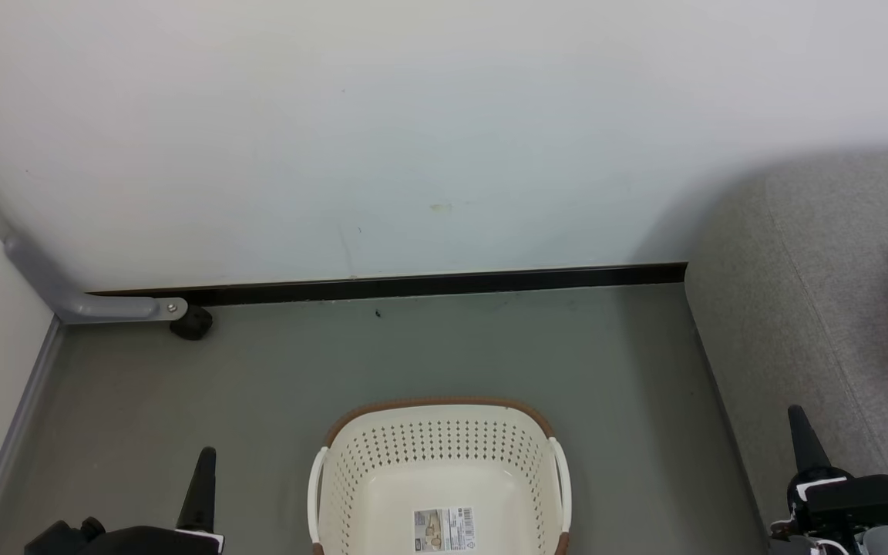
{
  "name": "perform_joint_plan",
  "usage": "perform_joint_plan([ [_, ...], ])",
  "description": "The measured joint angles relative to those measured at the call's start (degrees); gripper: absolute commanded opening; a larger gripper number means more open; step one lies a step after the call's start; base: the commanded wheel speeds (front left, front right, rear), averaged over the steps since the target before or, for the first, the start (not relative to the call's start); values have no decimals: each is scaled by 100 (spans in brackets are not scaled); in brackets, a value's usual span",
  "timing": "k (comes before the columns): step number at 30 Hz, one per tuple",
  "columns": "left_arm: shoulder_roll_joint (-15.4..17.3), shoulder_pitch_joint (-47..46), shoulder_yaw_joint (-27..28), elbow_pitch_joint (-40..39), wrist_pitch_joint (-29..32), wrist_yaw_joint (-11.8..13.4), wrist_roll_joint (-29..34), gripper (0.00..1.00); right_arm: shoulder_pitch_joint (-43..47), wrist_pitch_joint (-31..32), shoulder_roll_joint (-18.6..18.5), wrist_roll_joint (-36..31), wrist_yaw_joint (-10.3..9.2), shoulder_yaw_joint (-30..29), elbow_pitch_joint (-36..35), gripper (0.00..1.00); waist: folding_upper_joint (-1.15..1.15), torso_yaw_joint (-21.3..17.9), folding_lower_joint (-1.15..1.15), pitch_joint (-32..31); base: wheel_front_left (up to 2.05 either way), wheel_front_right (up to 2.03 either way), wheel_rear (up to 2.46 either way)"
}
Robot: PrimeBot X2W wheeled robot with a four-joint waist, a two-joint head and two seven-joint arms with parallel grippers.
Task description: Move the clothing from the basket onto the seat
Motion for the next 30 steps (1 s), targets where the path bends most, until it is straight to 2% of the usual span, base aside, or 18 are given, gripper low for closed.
perform_joint_plan([
  [30,-152,-200,498,-231,583,-193,-1834,0,0,597,5,2384,201,-490,-354,0,0,-84,0,56,0,0,0],
])
